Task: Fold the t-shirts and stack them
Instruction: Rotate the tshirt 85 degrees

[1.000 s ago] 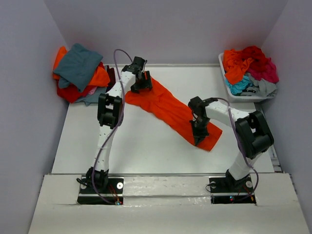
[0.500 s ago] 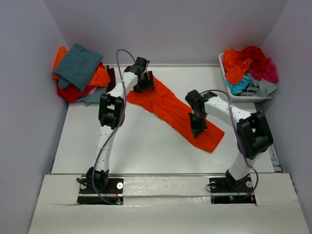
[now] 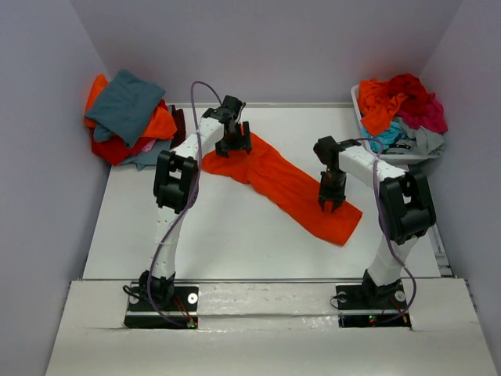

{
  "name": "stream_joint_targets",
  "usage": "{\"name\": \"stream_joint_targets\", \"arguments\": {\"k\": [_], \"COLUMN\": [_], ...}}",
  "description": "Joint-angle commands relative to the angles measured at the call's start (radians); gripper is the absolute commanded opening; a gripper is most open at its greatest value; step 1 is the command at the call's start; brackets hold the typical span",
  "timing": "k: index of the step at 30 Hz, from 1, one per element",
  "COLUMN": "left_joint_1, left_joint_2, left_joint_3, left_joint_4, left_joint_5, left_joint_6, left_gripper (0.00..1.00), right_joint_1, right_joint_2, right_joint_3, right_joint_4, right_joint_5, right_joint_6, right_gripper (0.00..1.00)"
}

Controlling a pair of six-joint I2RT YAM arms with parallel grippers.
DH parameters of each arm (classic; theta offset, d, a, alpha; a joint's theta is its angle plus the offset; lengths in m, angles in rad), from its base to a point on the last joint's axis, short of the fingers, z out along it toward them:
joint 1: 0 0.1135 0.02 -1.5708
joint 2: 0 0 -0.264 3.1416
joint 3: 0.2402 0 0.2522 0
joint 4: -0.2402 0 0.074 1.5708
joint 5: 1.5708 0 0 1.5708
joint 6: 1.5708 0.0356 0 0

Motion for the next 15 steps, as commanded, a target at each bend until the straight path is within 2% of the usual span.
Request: {"name": "stream_joint_targets", "arguments": {"k": [1, 6, 15], "left_joint_1": [-0.019, -0.019, -0.019], "left_joint_2": [-0.125, -0.127, -0.141], "left_joint_3": [-0.010, 0.010, -0.125], "left_joint_4": [-0.025, -0.061, -0.030], "left_joint_5": [-0.017, -0.012, -0.008], "left_joint_6": [0.019, 0.017, -0.009], "left_gripper": [0.85, 0.85, 0.86], "right_joint_1": [-0.070, -0.081, -0.090], "right_joint_2": [0.016, 0.034, 0.048], "right_joint_3": [0.039, 0.030, -0.039], "right_joint_4": [0.003, 0.003, 0.023], "right_joint_5": [0.050, 0.064, 0.068], "right_joint_6": [0.002, -0.016, -0.032], "right_gripper": [0.39, 0.40, 0.40]}}
